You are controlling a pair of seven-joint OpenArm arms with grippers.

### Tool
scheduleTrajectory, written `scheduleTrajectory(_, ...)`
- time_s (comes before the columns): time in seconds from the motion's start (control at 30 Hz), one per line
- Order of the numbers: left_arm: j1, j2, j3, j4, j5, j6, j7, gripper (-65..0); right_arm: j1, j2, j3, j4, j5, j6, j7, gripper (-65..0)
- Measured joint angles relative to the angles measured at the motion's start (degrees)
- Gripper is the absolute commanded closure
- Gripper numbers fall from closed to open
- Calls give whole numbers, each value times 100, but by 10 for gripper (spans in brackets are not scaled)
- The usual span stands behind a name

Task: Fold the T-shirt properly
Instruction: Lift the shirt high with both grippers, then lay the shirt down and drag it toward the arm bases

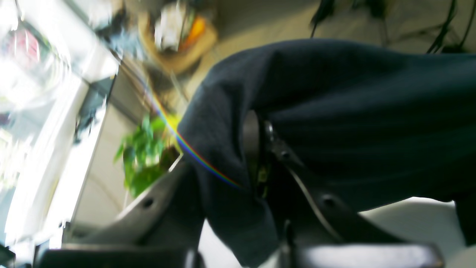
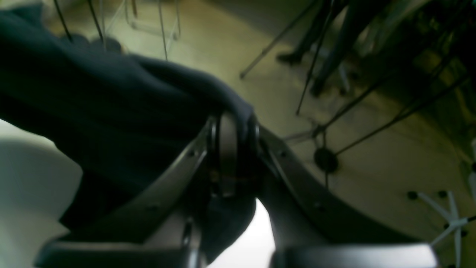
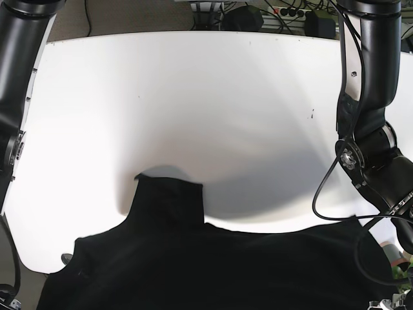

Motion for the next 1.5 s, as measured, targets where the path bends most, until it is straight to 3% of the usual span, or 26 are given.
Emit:
scheduleTrajectory(0.3,413,-66,-81,17,42,4,7,0,-254,-13,26,-11,114,0,-413,-24)
scheduleTrajectory(0.5,981,-20,-448,-9,17,-20,31,0,-1093,0,531,317,85,0,-450,-24)
scheduleTrajectory(0.77,1388,-28,-448,293,24,0,15,0,-1322,-24,546,439,151,2,-452,-24)
scheduleTrajectory(0.97,2144,-20,-437,1204,-74,-24,4,0,-2116,109,1060,914,131,7,-562,-24)
scheduleTrajectory(1.3,2396,-20,-431,1137,-44,-22,-20,0,-2409,90,1056,964,131,4,-468,-24)
scheduleTrajectory(1.5,3141,48,-90,1126,-13,-24,-133,0,-3202,55,1067,953,0,-22,-354,-24)
